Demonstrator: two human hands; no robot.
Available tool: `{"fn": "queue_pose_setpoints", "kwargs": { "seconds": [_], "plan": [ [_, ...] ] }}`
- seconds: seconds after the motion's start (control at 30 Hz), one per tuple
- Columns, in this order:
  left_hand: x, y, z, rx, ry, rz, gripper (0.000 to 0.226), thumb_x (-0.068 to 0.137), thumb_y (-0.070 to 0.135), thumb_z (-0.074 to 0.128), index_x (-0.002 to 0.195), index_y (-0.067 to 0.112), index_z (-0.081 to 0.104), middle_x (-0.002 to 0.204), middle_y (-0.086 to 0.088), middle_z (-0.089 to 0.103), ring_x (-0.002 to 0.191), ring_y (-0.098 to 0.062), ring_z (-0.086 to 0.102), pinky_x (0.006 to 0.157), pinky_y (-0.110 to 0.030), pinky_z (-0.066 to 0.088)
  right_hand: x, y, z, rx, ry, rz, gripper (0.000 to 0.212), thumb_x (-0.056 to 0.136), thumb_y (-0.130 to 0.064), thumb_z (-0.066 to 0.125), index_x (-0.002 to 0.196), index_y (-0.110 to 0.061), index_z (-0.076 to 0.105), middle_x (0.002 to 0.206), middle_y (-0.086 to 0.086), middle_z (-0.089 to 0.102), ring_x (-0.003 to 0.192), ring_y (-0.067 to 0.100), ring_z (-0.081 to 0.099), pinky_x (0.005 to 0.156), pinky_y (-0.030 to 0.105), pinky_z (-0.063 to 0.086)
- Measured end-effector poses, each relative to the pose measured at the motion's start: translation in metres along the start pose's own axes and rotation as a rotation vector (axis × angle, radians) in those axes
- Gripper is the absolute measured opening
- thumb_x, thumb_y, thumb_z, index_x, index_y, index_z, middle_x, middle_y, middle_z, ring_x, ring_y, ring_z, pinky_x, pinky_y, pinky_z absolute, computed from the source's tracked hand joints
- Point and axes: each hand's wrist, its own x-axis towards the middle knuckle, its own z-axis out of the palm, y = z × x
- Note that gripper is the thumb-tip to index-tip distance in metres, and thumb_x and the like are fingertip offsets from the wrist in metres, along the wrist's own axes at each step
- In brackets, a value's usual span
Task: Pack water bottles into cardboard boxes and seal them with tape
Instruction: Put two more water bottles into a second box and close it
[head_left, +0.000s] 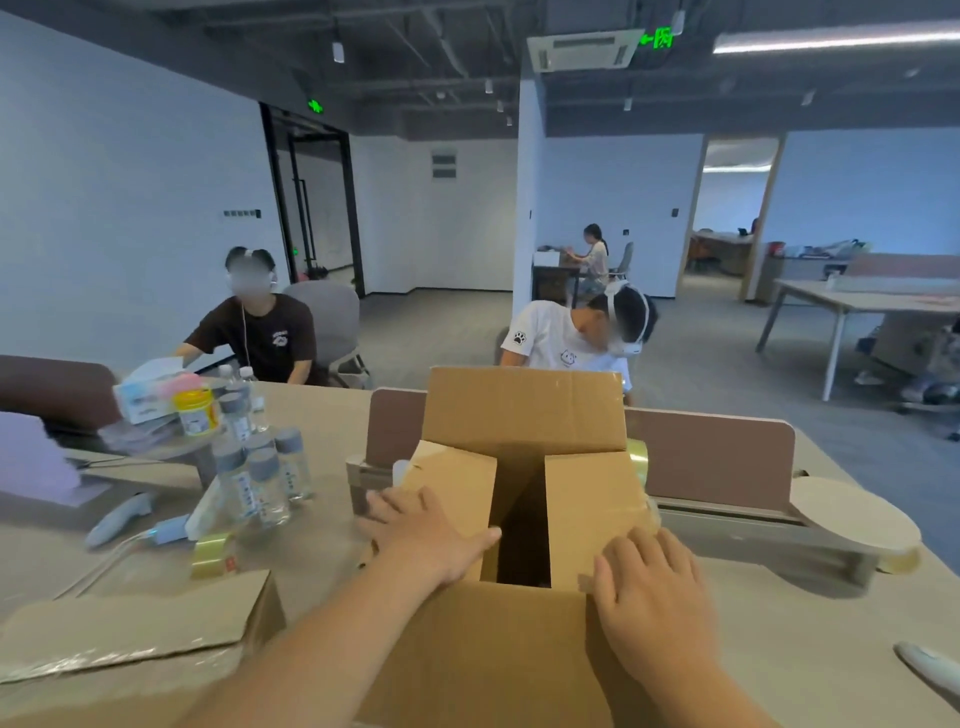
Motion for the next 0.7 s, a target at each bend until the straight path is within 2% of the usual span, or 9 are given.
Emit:
{"fn": "queue_pose_setpoints", "kwargs": {
  "seconds": [0.07,0.2,0.3,0.37,0.43,0.5,0.57,0.63,0.7],
  "plan": [
    [0.0,0.0,0.006,-0.016,0.082,0.059,0.12,0.061,0.093,0.037,0.152,0.023,0.001,0.158,-0.02,-0.01,0.143,-0.045,-0.012,0.115,-0.06,0.002,0.003,-0.002,0.0,0.01,-0.03,0.072,0.043,0.094,-0.048,0.022,0.112,-0.028,0.056,0.125,-0.008,0.056,0.123,0.015,0.047,0.111,0.033,0.031],
    [0.009,0.0,0.006,0.018,0.143,0.181,0.113,0.062,0.086,0.052,0.149,0.03,0.008,0.159,-0.017,-0.008,0.144,-0.042,-0.012,0.112,-0.062,-0.002,0.028,-0.026,-0.014,-0.003,-0.17,0.258,0.041,0.09,-0.05,0.038,0.121,-0.024,0.048,0.131,0.001,0.05,0.126,0.022,0.045,0.113,0.044,0.026],
    [0.004,0.003,0.001,0.036,0.168,0.232,0.086,0.068,0.074,0.057,0.139,0.034,0.027,0.154,-0.009,0.018,0.141,-0.036,0.013,0.111,-0.061,0.016,0.05,-0.055,-0.025,-0.041,-0.388,0.385,0.073,0.079,-0.062,0.057,0.135,-0.021,0.034,0.144,0.011,0.034,0.136,0.035,0.028,0.111,0.05,0.027],
    [0.0,0.0,-0.011,-0.123,0.203,0.305,0.058,0.076,0.062,0.058,0.125,0.035,0.042,0.137,0.002,0.044,0.12,-0.022,0.044,0.098,-0.047,0.041,0.058,-0.066,-0.026,-0.08,-0.486,0.421,0.084,0.075,-0.056,0.067,0.139,-0.022,0.025,0.147,0.013,0.024,0.137,0.04,0.018,0.109,0.054,0.029],
    [-0.004,-0.007,-0.038,-0.45,0.18,0.361,0.04,0.086,0.044,0.059,0.124,0.034,0.05,0.123,0.01,0.053,0.095,-0.01,0.057,0.076,-0.028,0.053,0.065,-0.063,-0.028,-0.069,-0.515,0.395,0.074,0.075,-0.051,0.066,0.135,-0.02,0.035,0.138,0.013,0.036,0.13,0.039,0.032,0.102,0.051,0.038],
    [0.0,-0.018,-0.069,-0.566,0.281,0.402,0.034,0.093,0.027,0.056,0.125,0.035,0.053,0.125,0.008,0.057,0.097,-0.009,0.062,0.075,-0.02,0.052,0.072,-0.054,-0.04,0.072,-0.466,0.296,0.051,0.077,-0.046,0.06,0.117,-0.015,0.053,0.104,0.004,0.056,0.105,0.028,0.055,0.085,0.038,0.048],
    [0.009,-0.032,-0.097,-0.47,0.375,0.431,0.04,0.094,0.01,0.053,0.127,0.033,0.055,0.136,0.004,0.054,0.117,-0.015,0.055,0.087,-0.022,0.046,0.079,-0.05,-0.059,0.244,-0.414,0.261,0.034,0.082,-0.032,0.054,0.107,-0.009,0.056,0.09,0.003,0.057,0.095,0.027,0.06,0.074,0.033,0.047],
    [0.017,-0.045,-0.113,-0.271,0.354,0.363,0.048,0.092,0.0,0.05,0.131,0.028,0.055,0.144,0.0,0.046,0.127,-0.022,0.047,0.1,-0.031,0.043,0.087,-0.045,-0.073,0.318,-0.358,0.277,0.031,0.089,-0.02,0.048,0.116,-0.006,0.051,0.105,0.01,0.059,0.1,0.03,0.059,0.072,0.031,0.045],
    [0.023,-0.053,-0.113,0.115,0.349,0.223,0.048,0.093,0.003,0.048,0.135,0.025,0.051,0.15,-0.008,0.036,0.135,-0.032,0.035,0.11,-0.05,0.031,0.091,-0.04,-0.08,0.345,-0.328,0.287,0.037,0.095,-0.015,0.045,0.131,-0.008,0.041,0.123,0.012,0.055,0.1,0.026,0.056,0.07,0.024,0.043]
  ]
}}
